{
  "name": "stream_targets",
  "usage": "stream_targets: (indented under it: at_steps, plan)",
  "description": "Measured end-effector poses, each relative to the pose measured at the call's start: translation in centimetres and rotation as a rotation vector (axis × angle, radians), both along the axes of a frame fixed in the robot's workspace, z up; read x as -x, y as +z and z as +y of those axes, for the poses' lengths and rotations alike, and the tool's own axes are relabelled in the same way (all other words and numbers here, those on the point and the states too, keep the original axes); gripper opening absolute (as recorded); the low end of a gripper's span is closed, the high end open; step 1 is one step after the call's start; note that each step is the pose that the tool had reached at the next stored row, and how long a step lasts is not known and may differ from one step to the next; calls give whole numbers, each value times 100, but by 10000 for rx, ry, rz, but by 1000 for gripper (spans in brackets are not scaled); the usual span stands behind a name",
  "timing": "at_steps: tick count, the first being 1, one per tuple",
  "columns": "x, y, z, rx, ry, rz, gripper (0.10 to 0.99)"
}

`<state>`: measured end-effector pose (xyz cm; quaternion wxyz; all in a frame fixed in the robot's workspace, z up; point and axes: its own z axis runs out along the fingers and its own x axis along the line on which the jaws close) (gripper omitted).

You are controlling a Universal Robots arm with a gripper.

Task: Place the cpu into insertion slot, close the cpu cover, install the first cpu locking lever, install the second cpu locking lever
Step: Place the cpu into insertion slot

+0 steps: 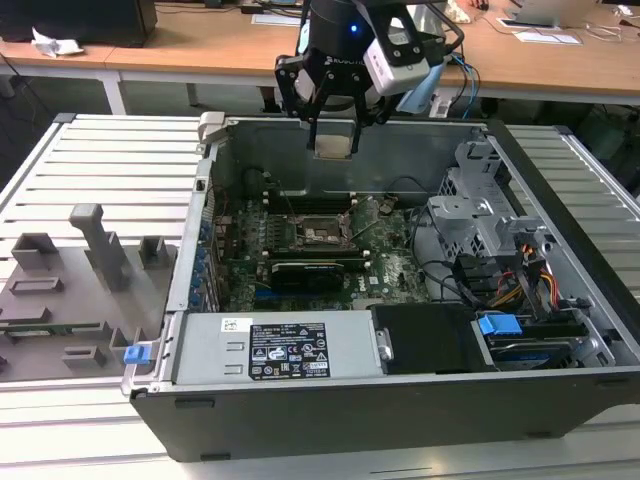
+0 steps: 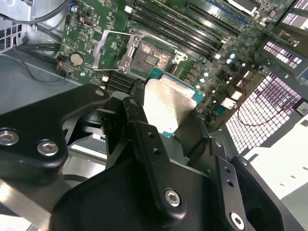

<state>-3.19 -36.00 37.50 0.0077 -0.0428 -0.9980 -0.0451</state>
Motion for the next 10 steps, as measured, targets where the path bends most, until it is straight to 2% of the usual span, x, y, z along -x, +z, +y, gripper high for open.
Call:
stream_targets:
  at_steps: [10]
  plan:
    - [0, 0, 0, -1, -239, 0, 529]
